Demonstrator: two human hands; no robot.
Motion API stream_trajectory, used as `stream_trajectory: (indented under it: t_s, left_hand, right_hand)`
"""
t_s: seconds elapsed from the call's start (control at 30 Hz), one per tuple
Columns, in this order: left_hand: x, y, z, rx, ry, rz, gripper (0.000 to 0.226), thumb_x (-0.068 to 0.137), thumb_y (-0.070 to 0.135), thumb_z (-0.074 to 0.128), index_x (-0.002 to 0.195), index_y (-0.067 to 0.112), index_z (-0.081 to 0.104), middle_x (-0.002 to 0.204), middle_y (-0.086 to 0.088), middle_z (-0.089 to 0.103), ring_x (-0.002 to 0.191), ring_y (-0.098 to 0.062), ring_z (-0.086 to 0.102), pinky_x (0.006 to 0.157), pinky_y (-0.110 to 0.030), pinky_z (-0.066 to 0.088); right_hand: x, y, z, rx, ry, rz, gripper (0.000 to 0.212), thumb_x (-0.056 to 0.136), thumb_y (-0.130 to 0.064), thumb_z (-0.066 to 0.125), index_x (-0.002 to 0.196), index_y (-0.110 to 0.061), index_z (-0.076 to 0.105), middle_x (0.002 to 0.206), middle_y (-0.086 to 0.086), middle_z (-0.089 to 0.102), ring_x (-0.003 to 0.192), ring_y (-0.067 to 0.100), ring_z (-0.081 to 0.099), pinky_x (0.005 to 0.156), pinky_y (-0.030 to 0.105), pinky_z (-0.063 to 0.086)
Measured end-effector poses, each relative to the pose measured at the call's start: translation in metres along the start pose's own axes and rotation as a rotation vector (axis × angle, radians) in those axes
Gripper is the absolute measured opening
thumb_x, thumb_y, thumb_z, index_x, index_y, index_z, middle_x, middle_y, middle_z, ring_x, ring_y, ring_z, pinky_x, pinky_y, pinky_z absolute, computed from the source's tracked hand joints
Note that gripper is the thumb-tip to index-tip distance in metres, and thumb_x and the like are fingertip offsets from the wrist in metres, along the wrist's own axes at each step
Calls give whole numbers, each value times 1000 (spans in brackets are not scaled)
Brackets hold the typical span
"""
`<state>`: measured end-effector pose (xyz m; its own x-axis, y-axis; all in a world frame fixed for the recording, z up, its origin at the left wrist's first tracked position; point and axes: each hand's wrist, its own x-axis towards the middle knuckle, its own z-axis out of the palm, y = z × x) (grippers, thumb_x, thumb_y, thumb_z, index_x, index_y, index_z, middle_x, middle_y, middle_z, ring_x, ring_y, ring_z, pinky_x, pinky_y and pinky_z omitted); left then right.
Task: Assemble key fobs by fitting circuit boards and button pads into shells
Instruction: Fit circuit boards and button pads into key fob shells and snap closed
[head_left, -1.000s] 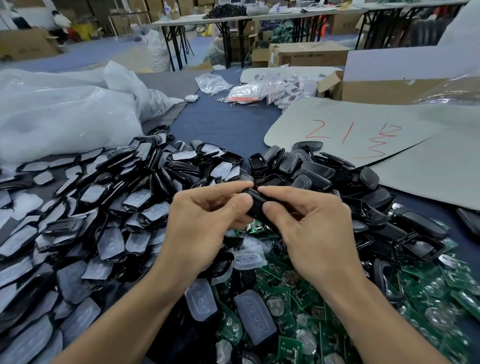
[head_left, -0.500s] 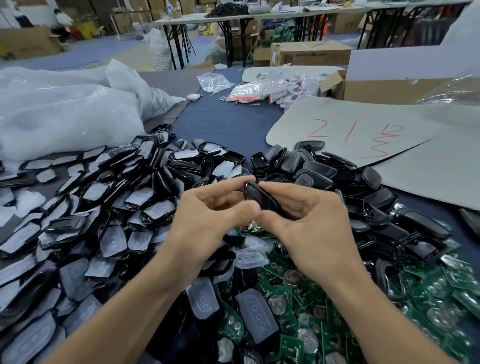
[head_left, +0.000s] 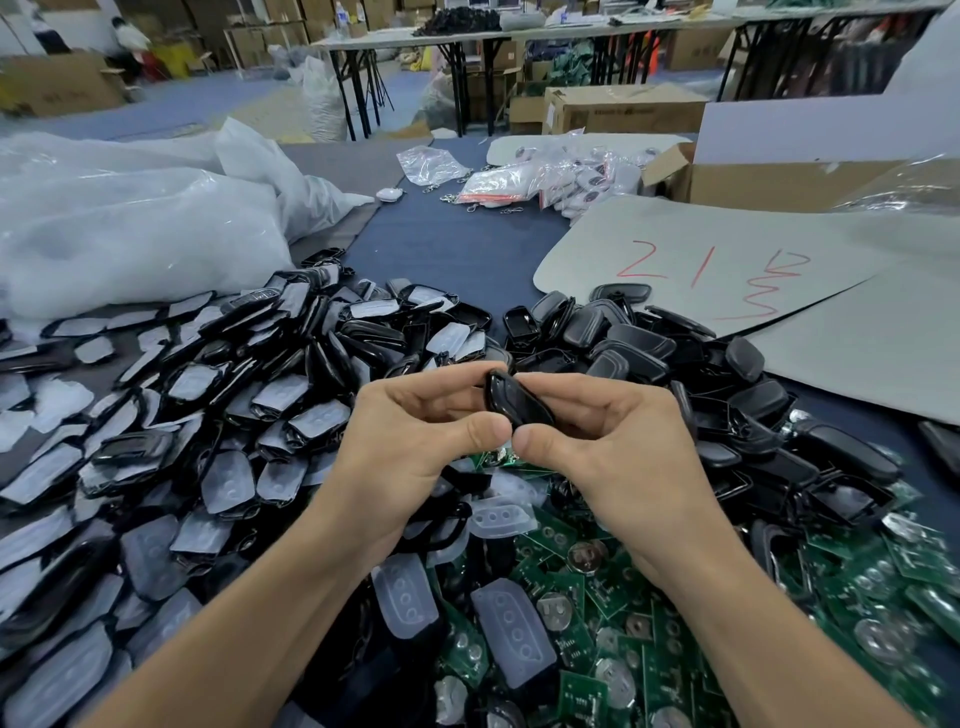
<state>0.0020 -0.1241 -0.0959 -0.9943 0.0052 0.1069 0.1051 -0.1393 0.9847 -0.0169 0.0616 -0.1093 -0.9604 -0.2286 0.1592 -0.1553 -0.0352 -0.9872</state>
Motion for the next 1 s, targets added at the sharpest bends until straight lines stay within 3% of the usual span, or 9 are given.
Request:
stream_trajectory:
  t_s: [0.17,0.33,0.43,0.57,0.67,0.87,1.0]
  left_hand:
    - [-1,0,1,48,1,-4,47,66,12,89,112,20,81,102,-14,80,90,-23,79,79,-25,60]
    - [-3,4,5,49,66,-38,27,73,31,83,98,20,85,92,-11,81,81,-22,79,72,-26,62]
    - [-3,3,8,107,147,-41,7,87,17,79,88,18,85,85,-12,80,77,-25,79,67,-26,62]
    - [-3,3,9,105,193,-19,16,86,2,77,82,16,85,82,-13,80,76,-27,79,66,-27,63]
    - [-5,3,10,156,179,62,15,84,1,79,85,15,84,82,-10,80,77,-27,80,68,-26,63]
    - [-7,5,11,356,91,100,22,86,11,82,94,32,84,88,5,82,86,-16,79,79,-28,64]
    - [-10,9,13,340,126,183,33,82,5,84,88,37,84,84,8,81,81,-13,80,74,-21,62]
  right_hand:
    - [-6,-7,2,-214,70,-57,47,73,-8,91,114,-29,80,98,-17,79,94,-2,75,85,16,58]
    - [-13,-10,9,-401,159,-102,47,77,-9,88,114,-37,79,90,-23,78,78,-4,73,74,18,61]
    - [-16,-9,14,-484,136,-193,50,78,-6,84,116,-38,77,96,-26,76,79,-10,69,78,13,57]
    - [-8,-8,10,-270,85,-54,28,82,-20,81,106,-36,81,92,-21,78,87,2,75,82,28,63]
    - [-2,-6,6,-107,61,37,18,91,-13,75,93,-29,84,87,-5,80,86,18,77,82,46,64]
    - [-6,-9,3,-102,110,-68,21,86,-5,80,91,-25,84,84,-9,80,83,10,78,80,26,62]
    - [-10,-12,10,-144,146,-126,26,85,-5,81,89,-31,83,83,-16,79,82,3,77,78,19,60]
